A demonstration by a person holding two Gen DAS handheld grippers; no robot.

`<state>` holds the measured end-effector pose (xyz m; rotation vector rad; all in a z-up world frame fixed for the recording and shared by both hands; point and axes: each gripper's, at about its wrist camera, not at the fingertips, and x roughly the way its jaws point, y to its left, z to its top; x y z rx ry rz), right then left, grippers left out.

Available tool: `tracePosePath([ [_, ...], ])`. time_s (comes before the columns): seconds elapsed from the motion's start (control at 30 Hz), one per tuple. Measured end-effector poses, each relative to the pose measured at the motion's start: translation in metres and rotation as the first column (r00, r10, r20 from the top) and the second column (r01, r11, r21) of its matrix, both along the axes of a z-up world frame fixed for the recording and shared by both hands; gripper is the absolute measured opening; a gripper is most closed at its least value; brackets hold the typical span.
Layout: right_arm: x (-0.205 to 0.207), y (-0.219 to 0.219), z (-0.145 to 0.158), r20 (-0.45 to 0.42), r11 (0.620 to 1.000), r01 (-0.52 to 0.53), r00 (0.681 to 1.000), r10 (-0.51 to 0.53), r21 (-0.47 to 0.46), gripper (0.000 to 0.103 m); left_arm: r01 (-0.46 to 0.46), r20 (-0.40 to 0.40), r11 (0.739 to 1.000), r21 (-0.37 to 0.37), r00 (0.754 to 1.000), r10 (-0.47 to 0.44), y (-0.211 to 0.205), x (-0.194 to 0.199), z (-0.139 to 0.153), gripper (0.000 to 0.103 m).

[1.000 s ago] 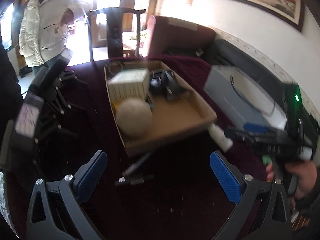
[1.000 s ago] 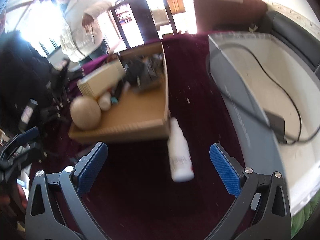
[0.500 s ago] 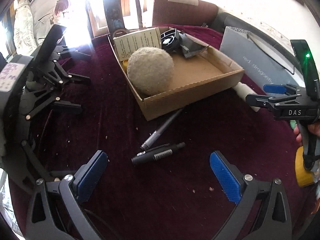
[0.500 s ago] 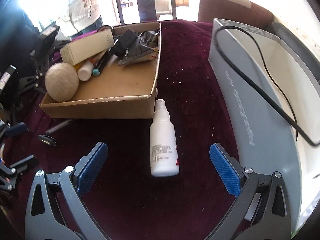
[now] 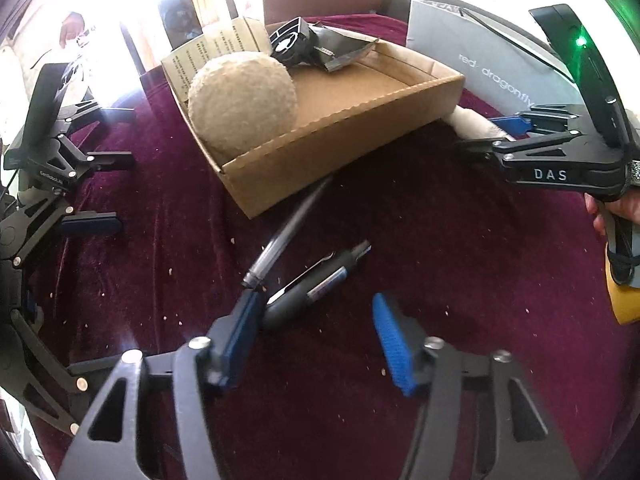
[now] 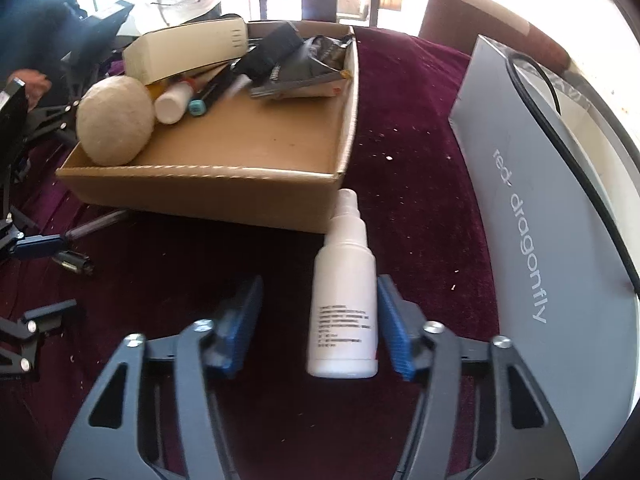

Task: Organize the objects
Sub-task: 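Close the right tool on the white spray bottle while the left tool grasps the black marker, then carry the spray bottle and black marker over the tray with both tools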

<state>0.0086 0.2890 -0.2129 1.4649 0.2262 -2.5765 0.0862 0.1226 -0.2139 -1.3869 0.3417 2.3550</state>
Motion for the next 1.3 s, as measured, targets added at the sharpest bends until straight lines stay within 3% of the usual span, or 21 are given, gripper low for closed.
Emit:
tracePosePath([
  [0.07,0.003,-0.001,0.0,0.005,1.0,-0.004,1.0,0.004,-0.007,0.042,-0.003,0.009,1.0,0.012,1.0,0.003,-0.002,0.002,0.002,0.04],
  [0.13,0.007,0.002,-0.001,0.011,1.0,0.002,1.0,-0.001,-0.024,0.04,-0.012,0.022,0.999,0.043,1.0,0.011,-0.003,0.002,0.003,0.035],
  [0.23,0.007,0.006,0.001,0.029,0.999,0.014,1.0,-0.013,-0.044,0.035,-0.007,0.029,0.996,0.09,1.0,0.005,-0.002,0.005,0.006,0.032],
  [0.27,0.008,0.007,0.001,0.036,0.999,0.015,0.999,-0.013,-0.052,0.028,0.006,0.026,0.995,0.102,1.0,-0.009,0.0,0.008,0.009,0.032],
  [0.47,0.02,-0.002,0.002,0.039,0.999,-0.021,0.999,0.023,-0.045,0.028,-0.016,0.018,0.997,0.073,1.0,0.015,0.017,0.004,0.009,0.033],
  [0.57,0.021,-0.004,0.001,0.038,0.999,-0.03,0.999,0.032,-0.039,0.028,-0.032,0.028,0.999,0.014,0.999,0.032,0.026,0.0,0.002,0.033],
  [0.63,0.023,-0.002,0.001,0.05,0.998,-0.029,0.998,0.032,-0.06,0.028,-0.035,0.024,0.999,0.012,0.999,0.035,0.027,0.003,0.001,0.025],
  [0.67,0.025,-0.001,0.002,0.055,0.997,-0.027,0.998,0.031,-0.071,0.028,-0.034,0.025,0.999,0.03,0.999,0.033,0.027,0.005,0.001,0.013],
  [0.7,0.029,0.001,0.003,0.055,0.996,-0.019,0.998,0.024,-0.088,0.028,-0.035,0.024,0.999,0.034,0.999,0.034,0.028,0.007,0.002,0.01],
  [0.9,0.055,0.002,0.017,0.03,0.992,-0.02,0.999,0.024,-0.123,0.028,-0.045,0.013,0.993,0.108,0.999,0.044,0.028,0.03,0.01,0.01],
  [1.0,0.076,0.015,0.024,0.043,0.982,0.003,0.999,0.006,-0.188,0.028,-0.076,-0.021,0.985,0.152,0.997,0.08,0.024,0.041,0.023,0.01],
  [1.13,0.095,0.031,0.046,-0.057,0.971,0.024,0.998,-0.039,-0.236,0.028,-0.144,-0.118,0.975,0.17,0.979,0.165,0.021,0.044,0.052,0.009],
  [1.3,0.101,0.024,0.094,-0.232,0.973,0.004,0.971,-0.058,-0.229,0.028,-0.222,-0.256,0.957,0.187,0.93,0.265,0.026,0.034,0.101,0.009],
])
